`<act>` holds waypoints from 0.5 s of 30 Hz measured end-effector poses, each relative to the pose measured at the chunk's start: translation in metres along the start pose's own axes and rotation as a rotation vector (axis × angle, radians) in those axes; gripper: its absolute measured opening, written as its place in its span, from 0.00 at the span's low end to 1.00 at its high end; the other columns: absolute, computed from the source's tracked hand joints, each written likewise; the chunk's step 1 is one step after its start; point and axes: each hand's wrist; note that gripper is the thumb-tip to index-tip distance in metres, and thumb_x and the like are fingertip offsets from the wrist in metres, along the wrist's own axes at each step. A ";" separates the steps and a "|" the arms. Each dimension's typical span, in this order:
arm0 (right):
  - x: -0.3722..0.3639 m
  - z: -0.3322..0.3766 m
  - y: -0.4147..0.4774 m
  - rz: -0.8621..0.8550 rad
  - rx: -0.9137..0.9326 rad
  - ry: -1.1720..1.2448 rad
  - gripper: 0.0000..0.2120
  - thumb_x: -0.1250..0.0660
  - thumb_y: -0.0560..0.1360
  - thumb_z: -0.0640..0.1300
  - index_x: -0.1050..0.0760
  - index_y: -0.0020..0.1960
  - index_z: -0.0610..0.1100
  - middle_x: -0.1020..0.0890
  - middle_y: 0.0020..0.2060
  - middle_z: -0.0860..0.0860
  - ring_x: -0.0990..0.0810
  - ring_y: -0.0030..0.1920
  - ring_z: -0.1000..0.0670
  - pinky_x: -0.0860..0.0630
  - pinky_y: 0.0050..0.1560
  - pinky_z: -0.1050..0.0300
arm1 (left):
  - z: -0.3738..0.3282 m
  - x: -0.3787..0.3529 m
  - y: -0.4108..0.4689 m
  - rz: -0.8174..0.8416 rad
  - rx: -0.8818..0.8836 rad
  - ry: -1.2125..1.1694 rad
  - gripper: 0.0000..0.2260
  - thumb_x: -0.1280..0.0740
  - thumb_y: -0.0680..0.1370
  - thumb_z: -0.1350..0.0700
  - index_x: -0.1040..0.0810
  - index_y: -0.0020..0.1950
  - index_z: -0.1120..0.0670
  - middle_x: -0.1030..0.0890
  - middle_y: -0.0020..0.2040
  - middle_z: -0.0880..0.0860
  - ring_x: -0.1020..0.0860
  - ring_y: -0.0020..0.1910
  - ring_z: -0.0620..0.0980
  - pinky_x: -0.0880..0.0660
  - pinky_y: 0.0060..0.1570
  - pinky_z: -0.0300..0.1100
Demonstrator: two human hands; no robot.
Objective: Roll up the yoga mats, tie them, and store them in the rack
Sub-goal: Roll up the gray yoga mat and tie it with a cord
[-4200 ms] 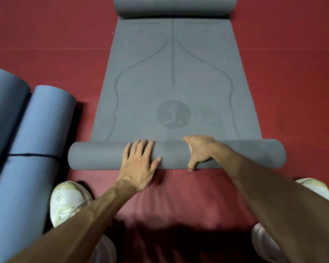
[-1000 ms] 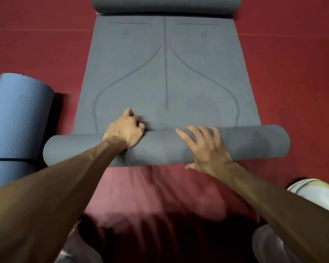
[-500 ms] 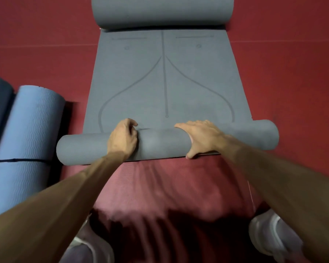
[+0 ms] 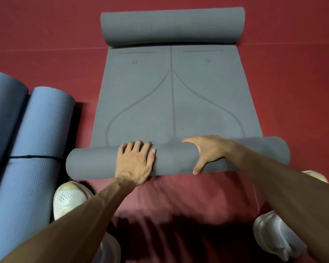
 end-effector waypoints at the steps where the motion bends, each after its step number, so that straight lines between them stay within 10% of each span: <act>1: 0.000 -0.002 -0.001 -0.017 0.003 0.004 0.52 0.22 0.54 0.65 0.41 0.73 0.59 0.28 0.68 0.59 0.30 0.68 0.51 0.34 0.68 0.50 | 0.001 -0.001 0.003 0.002 -0.006 0.013 0.22 0.52 0.79 0.43 0.23 0.59 0.50 0.20 0.49 0.50 0.22 0.50 0.53 0.31 0.55 0.49; 10: -0.033 -0.006 -0.017 -0.444 -0.052 -0.155 0.45 0.42 0.64 0.76 0.39 0.75 0.53 0.31 0.68 0.52 0.35 0.69 0.49 0.46 0.71 0.39 | 0.008 0.010 0.038 0.143 0.012 -0.057 0.23 0.58 0.80 0.41 0.27 0.60 0.43 0.21 0.56 0.51 0.24 0.57 0.53 0.33 0.57 0.49; 15: -0.058 -0.007 -0.009 -0.966 0.062 -0.144 0.31 0.40 0.69 0.64 0.22 0.63 0.44 0.20 0.59 0.45 0.22 0.61 0.44 0.35 0.62 0.26 | 0.017 0.024 0.079 0.404 0.069 -0.230 0.23 0.58 0.82 0.41 0.27 0.65 0.43 0.24 0.65 0.53 0.27 0.65 0.56 0.34 0.62 0.51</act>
Point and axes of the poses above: each hand's wrist, its own y-axis towards the middle knuckle, its own x-axis out of the back of the hand, z = x × y
